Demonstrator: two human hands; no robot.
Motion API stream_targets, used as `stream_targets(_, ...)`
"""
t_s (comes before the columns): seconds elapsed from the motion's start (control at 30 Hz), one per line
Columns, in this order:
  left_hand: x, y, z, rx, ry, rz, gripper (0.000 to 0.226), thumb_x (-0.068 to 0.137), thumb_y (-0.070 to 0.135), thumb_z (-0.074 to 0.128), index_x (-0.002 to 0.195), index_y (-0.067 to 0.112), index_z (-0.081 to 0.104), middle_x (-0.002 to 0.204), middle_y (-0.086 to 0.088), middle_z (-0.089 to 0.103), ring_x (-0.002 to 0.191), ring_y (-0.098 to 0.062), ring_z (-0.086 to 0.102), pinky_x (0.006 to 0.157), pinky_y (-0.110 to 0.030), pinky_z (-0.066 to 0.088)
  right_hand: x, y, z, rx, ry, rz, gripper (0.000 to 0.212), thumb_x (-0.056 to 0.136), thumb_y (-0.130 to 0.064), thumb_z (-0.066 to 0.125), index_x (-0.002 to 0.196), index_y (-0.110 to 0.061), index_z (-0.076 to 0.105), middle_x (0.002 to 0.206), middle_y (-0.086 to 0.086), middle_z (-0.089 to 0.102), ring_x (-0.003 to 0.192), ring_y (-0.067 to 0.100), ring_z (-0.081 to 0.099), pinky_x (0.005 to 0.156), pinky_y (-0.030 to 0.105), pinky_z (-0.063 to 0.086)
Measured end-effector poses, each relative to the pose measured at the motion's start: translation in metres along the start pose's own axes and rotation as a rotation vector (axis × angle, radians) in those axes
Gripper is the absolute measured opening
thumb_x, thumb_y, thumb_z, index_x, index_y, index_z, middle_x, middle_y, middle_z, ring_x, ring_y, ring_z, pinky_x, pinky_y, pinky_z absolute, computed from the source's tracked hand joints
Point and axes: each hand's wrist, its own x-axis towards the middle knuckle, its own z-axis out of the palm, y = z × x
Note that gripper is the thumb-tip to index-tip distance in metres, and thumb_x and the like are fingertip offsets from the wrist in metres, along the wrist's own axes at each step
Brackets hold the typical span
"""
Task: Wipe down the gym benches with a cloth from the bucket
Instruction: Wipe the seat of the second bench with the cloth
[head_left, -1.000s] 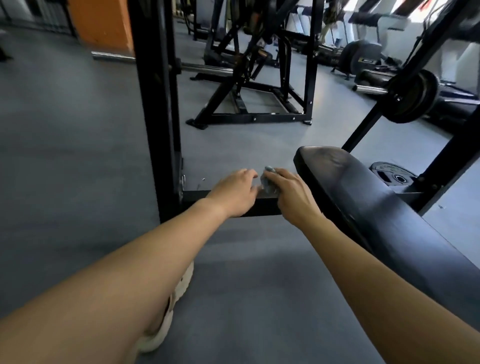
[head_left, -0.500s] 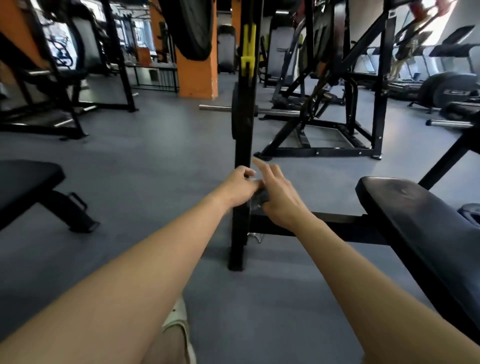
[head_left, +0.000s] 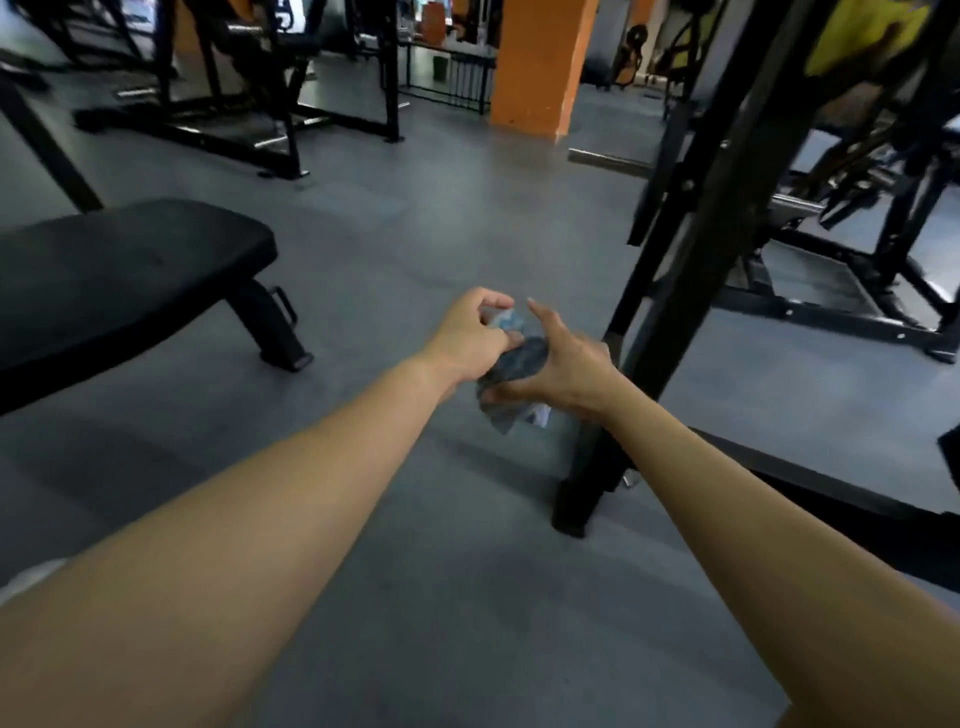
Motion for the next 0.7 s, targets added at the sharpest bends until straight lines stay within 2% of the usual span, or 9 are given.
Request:
stream_targets(0.07,0.013,-0.02,-0.044,0.029,0.065,-0.007,0.039,0.088,0.006,0.078,0.124,0.01,0.065,0.107,-0.004,0.062,0.097,-0.016,0.06,0.08,-0.018,0.049,0.027,-0.036,0.019,0.063,-0.04,-0.028,0.115,0.071,-0.066,0.08,0.159,-0.031,0.014,0.145,0.004,0.055,0.136,0.028,0.049,0.114,0.042,0.035)
stream_targets(0.13,0.023,-0.038,-0.087,0.046,0.139,-0.008,0.035,0.088,0.004,0.077,0.121,0.008,0.067,0.105,-0.005,0.064,0.095,-0.016,0.061,0.072,-0.011,0.047,0.054,-0.073,0.04,0.119,-0.044,-0.041,0.106,0.078,-0.057,0.079,0.158,-0.027,0.016,0.134,0.005,0.062,0.123,0.029,0.059,0.107,0.045,0.045)
stream_targets(0.27,0.03,-0.061,-0.165,0.101,0.167,-0.036,0.03,0.096,0.012,0.071,0.125,0.006,0.068,0.113,-0.004,0.068,0.103,-0.017,0.064,0.082,-0.025,0.047,0.096,-0.142,0.07,0.126,-0.036,-0.058,0.083,0.088,-0.026,0.069,0.156,-0.019,0.022,0.109,0.01,0.063,0.106,0.035,0.064,0.087,0.045,0.054)
stream_targets(0.33,0.031,-0.07,-0.2,0.151,0.174,-0.044,0.016,0.098,0.016,0.069,0.106,0.002,0.072,0.093,-0.005,0.067,0.083,-0.015,0.061,0.072,-0.028,0.045,0.108,-0.174,0.077,0.096,-0.029,-0.097,0.077,0.089,-0.022,0.069,0.153,-0.016,0.027,0.102,0.01,0.061,0.099,0.035,0.066,0.078,0.044,0.055)
stream_targets(0.43,0.028,-0.078,-0.251,0.248,0.242,-0.012,0.041,0.094,0.027,0.074,0.065,0.008,0.053,0.062,-0.005,0.041,0.056,-0.013,0.036,0.056,-0.032,0.029,0.124,-0.214,0.086,0.071,-0.006,-0.134,0.064,0.09,-0.024,0.071,0.144,-0.014,0.038,0.11,0.015,0.064,0.09,0.036,0.068,0.076,0.046,0.057)
stream_targets(0.5,0.026,-0.08,-0.285,0.299,0.253,0.022,0.047,0.092,0.032,0.077,0.065,0.01,0.046,0.064,-0.007,0.036,0.058,-0.016,0.034,0.057,-0.034,0.027,0.133,-0.239,0.089,0.038,0.016,-0.155,0.058,0.09,-0.026,0.071,0.139,-0.015,0.043,0.11,0.015,0.064,0.086,0.035,0.068,0.077,0.048,0.058)
stream_targets(0.57,0.024,-0.079,-0.32,0.345,0.236,0.023,0.043,0.09,0.033,0.078,0.073,0.0,0.056,0.067,-0.014,0.052,0.062,-0.02,0.047,0.06,-0.038,0.04,0.14,-0.266,0.09,0.004,0.039,-0.19,0.052,0.09,-0.027,0.07,0.135,-0.017,0.045,0.105,0.013,0.063,0.083,0.033,0.066,0.073,0.048,0.057)
stream_targets(0.63,0.025,-0.079,-0.351,0.379,0.234,0.032,0.028,0.089,0.028,0.08,0.083,0.004,0.066,0.078,-0.014,0.067,0.071,-0.02,0.06,0.067,-0.039,0.049,0.151,-0.295,0.093,-0.08,0.04,-0.249,0.04,0.091,-0.026,0.068,0.127,-0.018,0.051,0.1,0.009,0.063,0.087,0.032,0.062,0.069,0.045,0.054)
stream_targets(0.7,0.03,-0.084,-0.373,0.39,0.248,0.043,0.013,0.088,0.021,0.08,0.086,0.015,0.068,0.083,-0.004,0.07,0.077,-0.017,0.064,0.065,-0.03,0.048,0.162,-0.317,0.101,-0.15,0.033,-0.301,0.021,0.091,-0.021,0.065,0.112,-0.018,0.059,0.088,0.004,0.06,0.082,0.029,0.058,0.058,0.036,0.045)
